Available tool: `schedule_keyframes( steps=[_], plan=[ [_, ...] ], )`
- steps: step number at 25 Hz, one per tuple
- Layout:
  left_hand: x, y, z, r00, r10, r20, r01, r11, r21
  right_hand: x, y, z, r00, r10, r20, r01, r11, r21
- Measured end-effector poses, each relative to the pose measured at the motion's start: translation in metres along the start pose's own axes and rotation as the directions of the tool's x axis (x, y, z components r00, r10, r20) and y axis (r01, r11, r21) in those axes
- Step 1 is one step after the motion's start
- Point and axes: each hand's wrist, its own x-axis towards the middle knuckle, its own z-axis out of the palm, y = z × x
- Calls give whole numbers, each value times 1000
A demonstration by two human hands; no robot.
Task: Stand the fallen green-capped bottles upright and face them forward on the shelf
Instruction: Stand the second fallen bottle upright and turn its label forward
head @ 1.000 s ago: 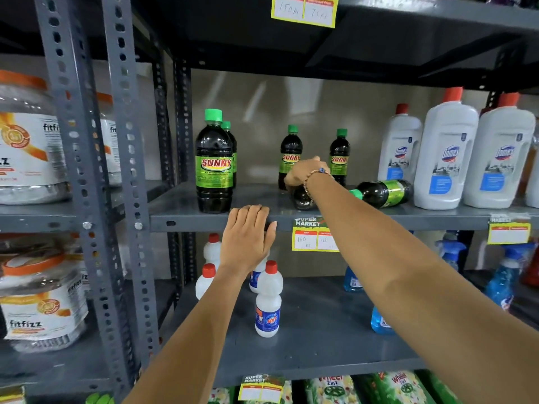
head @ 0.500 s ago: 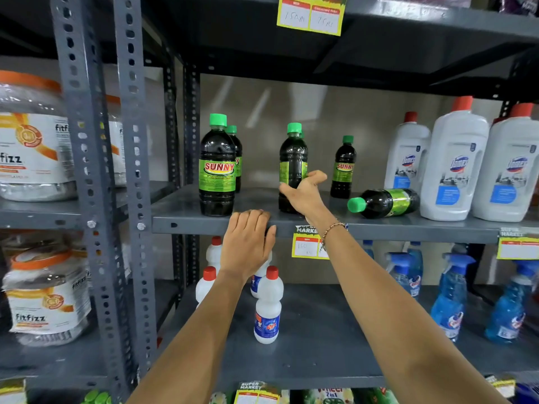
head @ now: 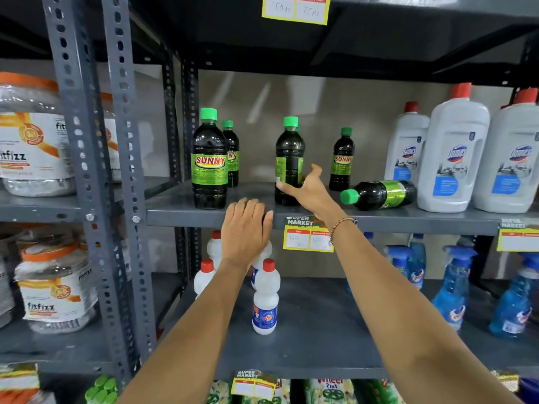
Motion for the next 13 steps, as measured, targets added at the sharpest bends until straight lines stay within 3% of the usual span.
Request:
schedule_keyframes(
  steps=[3,8,11,13],
  plan=[
    [-1,2,-1,999,-50,4,50,999,14,4,4,2,989,-38,-146,31,999,-44],
    [-2,4,-1,998,-66,-2,66,998,8,7,5,-1,999,40,8,-40,999,-4],
    [-1,4,-1,997,-72,4,72,997,-10,8,8,2,992,-15,-122,0,993,-122],
    [-3,4,0,998,-64,-4,64,998,-10,9,8,3,993,-19,-117,-1,986,-168]
  ],
)
